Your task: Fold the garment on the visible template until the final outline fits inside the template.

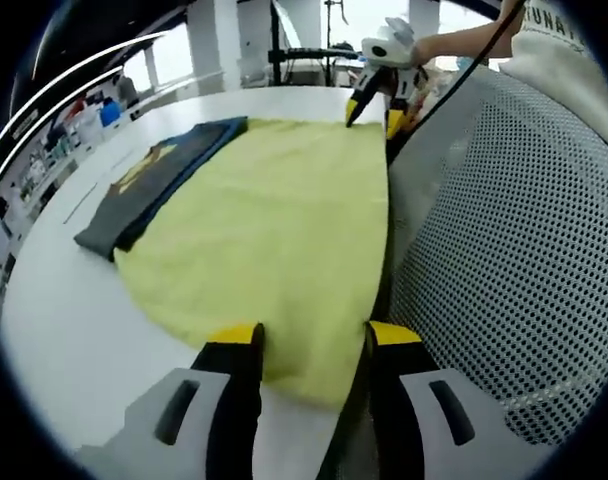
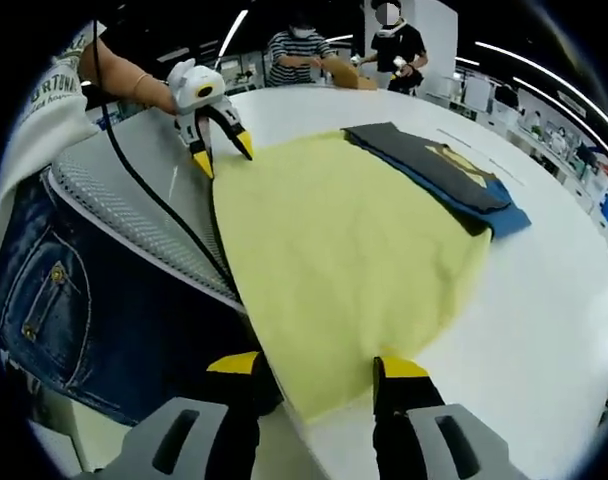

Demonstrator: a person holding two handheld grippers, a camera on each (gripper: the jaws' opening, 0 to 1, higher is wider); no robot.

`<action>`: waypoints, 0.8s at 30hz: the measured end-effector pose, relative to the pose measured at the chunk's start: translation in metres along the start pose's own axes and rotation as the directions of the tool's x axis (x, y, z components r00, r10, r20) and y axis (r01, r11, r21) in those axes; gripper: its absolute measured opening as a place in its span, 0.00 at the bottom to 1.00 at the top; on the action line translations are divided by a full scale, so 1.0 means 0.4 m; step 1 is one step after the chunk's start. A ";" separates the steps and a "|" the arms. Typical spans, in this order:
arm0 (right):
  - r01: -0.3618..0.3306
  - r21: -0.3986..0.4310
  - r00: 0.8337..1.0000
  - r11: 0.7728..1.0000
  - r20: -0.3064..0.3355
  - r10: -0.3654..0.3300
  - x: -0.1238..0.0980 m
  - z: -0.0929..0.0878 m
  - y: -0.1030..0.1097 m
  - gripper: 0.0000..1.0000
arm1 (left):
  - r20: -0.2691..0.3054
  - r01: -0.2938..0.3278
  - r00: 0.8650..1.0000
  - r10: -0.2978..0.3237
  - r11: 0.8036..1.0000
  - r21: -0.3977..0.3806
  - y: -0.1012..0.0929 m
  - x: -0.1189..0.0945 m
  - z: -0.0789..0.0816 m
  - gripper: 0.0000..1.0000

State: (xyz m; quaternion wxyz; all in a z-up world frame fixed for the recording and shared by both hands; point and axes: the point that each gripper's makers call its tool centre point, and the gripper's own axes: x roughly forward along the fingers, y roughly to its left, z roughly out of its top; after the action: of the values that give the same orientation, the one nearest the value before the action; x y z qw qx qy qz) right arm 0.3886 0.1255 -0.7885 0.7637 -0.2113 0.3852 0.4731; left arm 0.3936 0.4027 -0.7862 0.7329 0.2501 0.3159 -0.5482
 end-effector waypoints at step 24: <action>0.027 -0.016 1.000 1.000 0.004 -0.026 0.001 -0.001 -0.019 0.18 | -0.026 -0.015 1.000 0.015 1.000 0.009 0.027 -0.010 -0.016 0.13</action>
State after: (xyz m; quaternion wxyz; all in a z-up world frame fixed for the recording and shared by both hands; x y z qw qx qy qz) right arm 0.3953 0.1220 -0.7894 0.7689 -0.2216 0.3771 0.4664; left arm 0.4019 0.4129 -0.7874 0.7316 0.2630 0.3212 -0.5408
